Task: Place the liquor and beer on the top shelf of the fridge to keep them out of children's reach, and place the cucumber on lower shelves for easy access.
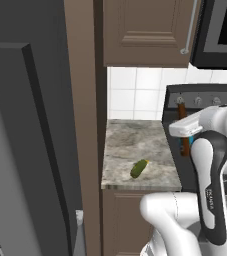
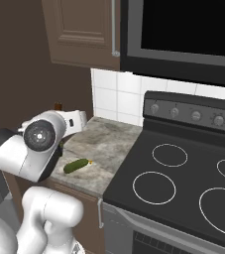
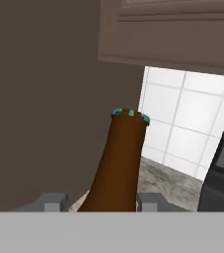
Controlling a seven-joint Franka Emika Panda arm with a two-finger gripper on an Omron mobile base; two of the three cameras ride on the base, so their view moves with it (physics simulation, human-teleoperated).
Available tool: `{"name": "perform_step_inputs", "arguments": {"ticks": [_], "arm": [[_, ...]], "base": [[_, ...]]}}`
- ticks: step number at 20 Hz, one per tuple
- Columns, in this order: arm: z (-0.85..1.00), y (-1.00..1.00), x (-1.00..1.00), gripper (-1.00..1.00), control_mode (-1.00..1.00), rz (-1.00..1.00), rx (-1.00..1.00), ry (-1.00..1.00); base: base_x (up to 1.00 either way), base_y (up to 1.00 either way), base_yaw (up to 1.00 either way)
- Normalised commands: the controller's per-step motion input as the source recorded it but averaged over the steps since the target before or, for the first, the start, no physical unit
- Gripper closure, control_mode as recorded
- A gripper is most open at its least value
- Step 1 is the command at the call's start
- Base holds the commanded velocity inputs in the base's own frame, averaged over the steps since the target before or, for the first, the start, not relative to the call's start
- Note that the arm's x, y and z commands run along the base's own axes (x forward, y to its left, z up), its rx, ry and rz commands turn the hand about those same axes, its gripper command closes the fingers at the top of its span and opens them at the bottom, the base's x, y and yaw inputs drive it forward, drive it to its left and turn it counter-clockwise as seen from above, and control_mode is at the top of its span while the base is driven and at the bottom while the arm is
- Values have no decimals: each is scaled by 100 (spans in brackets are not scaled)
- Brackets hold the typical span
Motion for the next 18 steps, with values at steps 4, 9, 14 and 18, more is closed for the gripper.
{"name": "perform_step_inputs", "arguments": {"ticks": [4,9,14,18], "arm": [[-8,0,0,100,100,-6,0,0],[0,0,0,100,100,0,0,0],[0,0,0,100,100,0,0,0],[0,0,0,100,100,0,0,0]], "base": [[0,0,-2],[-26,-4,-3],[-92,-5,3],[-100,-1,19]]}}
